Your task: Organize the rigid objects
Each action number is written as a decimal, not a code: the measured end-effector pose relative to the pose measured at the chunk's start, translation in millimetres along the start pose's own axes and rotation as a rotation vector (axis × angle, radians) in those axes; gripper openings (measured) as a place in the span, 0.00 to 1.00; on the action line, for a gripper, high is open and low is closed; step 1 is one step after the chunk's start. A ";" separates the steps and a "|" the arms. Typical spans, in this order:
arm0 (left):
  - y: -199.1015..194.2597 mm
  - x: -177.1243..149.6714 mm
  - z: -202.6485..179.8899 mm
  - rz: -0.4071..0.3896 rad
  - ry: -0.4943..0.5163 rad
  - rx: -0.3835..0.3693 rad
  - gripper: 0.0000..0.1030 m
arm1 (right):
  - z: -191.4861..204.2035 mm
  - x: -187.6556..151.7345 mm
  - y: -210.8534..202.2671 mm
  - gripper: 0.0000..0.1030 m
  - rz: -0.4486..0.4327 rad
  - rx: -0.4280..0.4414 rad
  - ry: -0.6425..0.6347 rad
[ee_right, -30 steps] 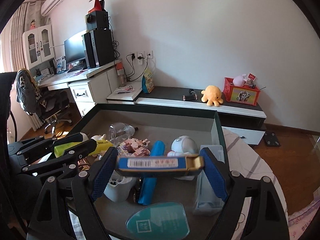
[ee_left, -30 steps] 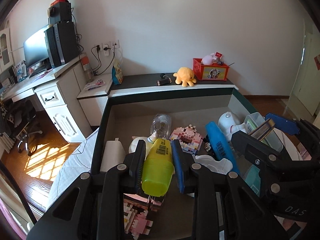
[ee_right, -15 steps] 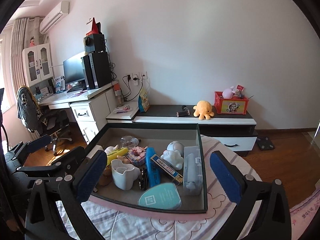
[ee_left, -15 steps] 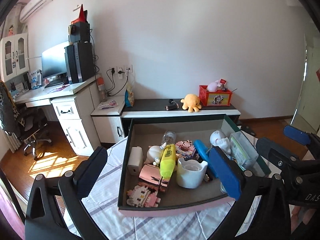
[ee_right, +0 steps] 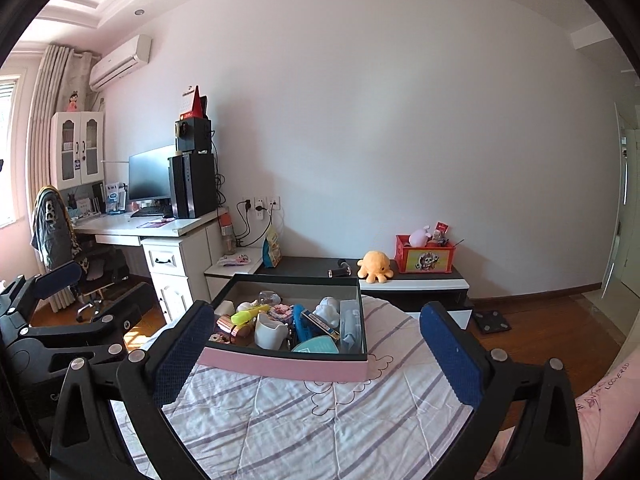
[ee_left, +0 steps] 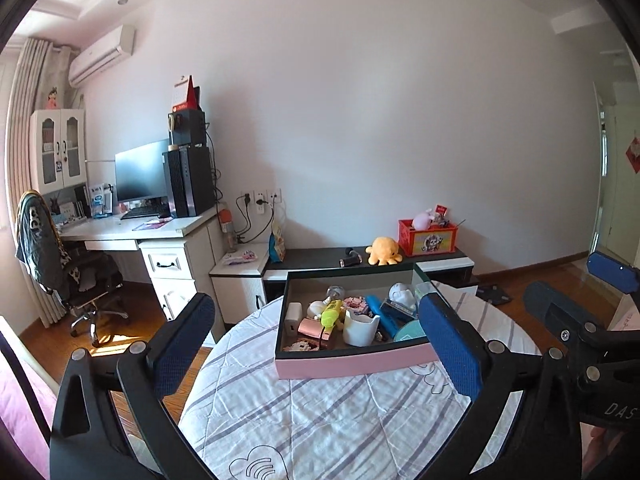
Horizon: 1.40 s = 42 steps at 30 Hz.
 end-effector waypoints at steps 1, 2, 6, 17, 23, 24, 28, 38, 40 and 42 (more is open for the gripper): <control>-10.3 1.3 -1.2 -0.011 -0.005 -0.006 1.00 | -0.3 0.2 -10.7 1.00 -0.008 -0.002 0.001; -20.6 2.1 -2.5 -0.023 -0.008 -0.012 1.00 | -0.8 0.0 -21.8 1.00 -0.019 -0.007 0.001; -57.3 4.2 -7.0 -0.060 -0.003 -0.028 1.00 | -2.6 0.1 -59.2 1.00 -0.050 -0.024 0.004; -131.3 9.0 -12.4 -0.141 0.002 -0.016 1.00 | 0.7 6.6 -125.5 1.00 -0.122 -0.030 0.010; -154.0 9.7 -15.1 -0.163 0.016 0.008 1.00 | 4.8 7.6 -142.6 1.00 -0.144 -0.026 0.010; -156.2 9.7 -14.9 -0.165 0.017 0.009 1.00 | 5.0 7.7 -145.1 1.00 -0.149 -0.025 0.010; -164.1 8.8 -15.2 -0.175 0.026 0.013 1.00 | 4.7 6.5 -152.5 1.00 -0.164 -0.027 0.012; -163.3 6.5 -16.0 -0.159 0.022 0.007 1.00 | 5.1 1.7 -150.3 1.00 -0.154 -0.020 0.019; -162.0 5.4 -15.3 -0.156 0.020 0.007 1.00 | 4.7 1.6 -148.2 1.00 -0.153 -0.020 0.018; -161.7 4.6 -15.0 -0.156 0.019 0.007 1.00 | 5.3 1.0 -149.2 1.00 -0.151 -0.018 0.018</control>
Point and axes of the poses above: each gripper's, at about its wrist camera, not at the fingertips, and y roughly the way its jaws point, z to its left, x to its top, the point moved 2 cm from there along y, roughly the way its jaws point, and after that the axes turned 8 degrees about -x, right-handed, at the moved point
